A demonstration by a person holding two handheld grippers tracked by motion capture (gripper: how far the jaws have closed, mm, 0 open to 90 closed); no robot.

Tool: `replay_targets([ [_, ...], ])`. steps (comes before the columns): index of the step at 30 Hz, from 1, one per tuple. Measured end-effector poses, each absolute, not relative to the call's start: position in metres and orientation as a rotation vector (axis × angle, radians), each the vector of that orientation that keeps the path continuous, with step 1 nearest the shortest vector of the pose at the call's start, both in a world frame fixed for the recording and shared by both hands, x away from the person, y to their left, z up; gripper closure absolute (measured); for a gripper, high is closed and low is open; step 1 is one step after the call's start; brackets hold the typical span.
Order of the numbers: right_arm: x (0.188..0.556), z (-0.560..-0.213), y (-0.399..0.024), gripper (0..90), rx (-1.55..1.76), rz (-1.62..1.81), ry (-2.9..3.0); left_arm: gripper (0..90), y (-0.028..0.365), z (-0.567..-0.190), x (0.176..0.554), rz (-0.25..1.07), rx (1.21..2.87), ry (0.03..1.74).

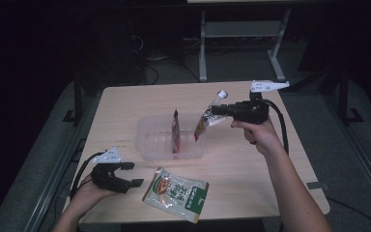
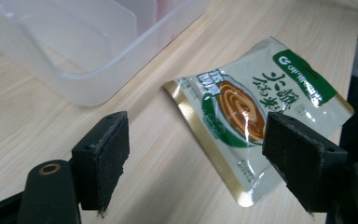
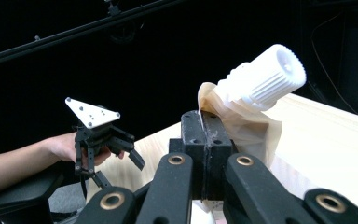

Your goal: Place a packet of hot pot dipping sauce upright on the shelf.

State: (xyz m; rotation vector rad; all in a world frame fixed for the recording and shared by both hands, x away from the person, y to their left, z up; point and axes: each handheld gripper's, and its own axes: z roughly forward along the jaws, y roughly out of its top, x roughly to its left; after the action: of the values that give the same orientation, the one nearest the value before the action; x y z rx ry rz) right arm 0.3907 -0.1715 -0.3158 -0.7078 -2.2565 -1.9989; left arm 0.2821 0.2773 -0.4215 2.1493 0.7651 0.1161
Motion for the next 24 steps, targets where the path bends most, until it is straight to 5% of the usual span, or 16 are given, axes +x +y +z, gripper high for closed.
replay_targets([
  [24, 0.417, -0.339, -0.161, 89.8, -0.734, -1.916, -2.263, 22.7, 0.293, -0.43, 0.267, 0.134, 2.133, 0.855],
])
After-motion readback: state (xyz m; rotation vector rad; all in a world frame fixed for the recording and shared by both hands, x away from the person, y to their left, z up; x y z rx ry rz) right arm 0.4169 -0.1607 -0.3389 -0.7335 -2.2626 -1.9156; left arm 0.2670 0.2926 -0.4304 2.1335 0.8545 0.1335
